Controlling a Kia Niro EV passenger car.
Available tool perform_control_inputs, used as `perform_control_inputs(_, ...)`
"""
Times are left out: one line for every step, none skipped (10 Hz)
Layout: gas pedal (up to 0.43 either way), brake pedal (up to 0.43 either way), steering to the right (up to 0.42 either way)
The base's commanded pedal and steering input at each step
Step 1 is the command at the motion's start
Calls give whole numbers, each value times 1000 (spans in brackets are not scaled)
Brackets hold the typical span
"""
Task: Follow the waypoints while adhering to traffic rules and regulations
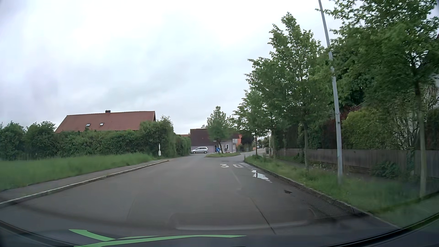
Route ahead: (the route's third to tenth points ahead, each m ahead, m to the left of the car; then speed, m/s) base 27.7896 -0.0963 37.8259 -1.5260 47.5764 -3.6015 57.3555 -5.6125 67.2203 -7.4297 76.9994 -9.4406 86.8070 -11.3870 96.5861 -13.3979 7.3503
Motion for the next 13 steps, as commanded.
perform_control_inputs(20, 0, 4)
perform_control_inputs(8, 0, 4)
perform_control_inputs(8, 0, 4)
perform_control_inputs(8, 0, 4)
perform_control_inputs(8, 0, 4)
perform_control_inputs(8, 0, 4)
perform_control_inputs(8, 0, 4)
perform_control_inputs(0, 0, 4)
perform_control_inputs(0, 0, 4)
perform_control_inputs(0, 0, 4)
perform_control_inputs(0, 0, 4)
perform_control_inputs(0, 0, 4)
perform_control_inputs(0, 0, 4)
